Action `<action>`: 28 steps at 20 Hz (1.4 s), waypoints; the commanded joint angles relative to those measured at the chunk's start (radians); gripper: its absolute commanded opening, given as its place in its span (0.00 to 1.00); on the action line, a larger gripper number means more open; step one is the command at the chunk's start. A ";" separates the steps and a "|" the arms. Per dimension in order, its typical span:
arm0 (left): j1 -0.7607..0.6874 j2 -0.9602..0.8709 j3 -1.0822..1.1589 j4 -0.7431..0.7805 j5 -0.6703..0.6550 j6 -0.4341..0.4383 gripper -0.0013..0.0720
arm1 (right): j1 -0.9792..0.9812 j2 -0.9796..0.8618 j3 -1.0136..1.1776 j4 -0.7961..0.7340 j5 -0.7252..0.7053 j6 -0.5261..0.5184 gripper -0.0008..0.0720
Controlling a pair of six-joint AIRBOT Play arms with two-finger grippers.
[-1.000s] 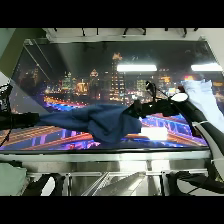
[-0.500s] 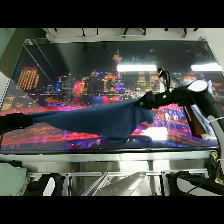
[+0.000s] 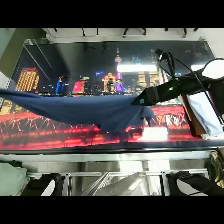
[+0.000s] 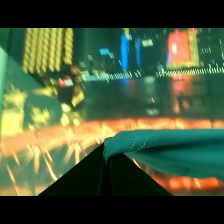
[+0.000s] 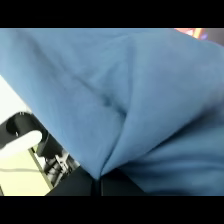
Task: Fold the shirts.
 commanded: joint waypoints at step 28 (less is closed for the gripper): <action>0.154 -0.499 -0.063 -0.470 0.024 -0.117 0.98 | -0.093 -0.324 0.014 -0.271 -0.152 0.051 0.98</action>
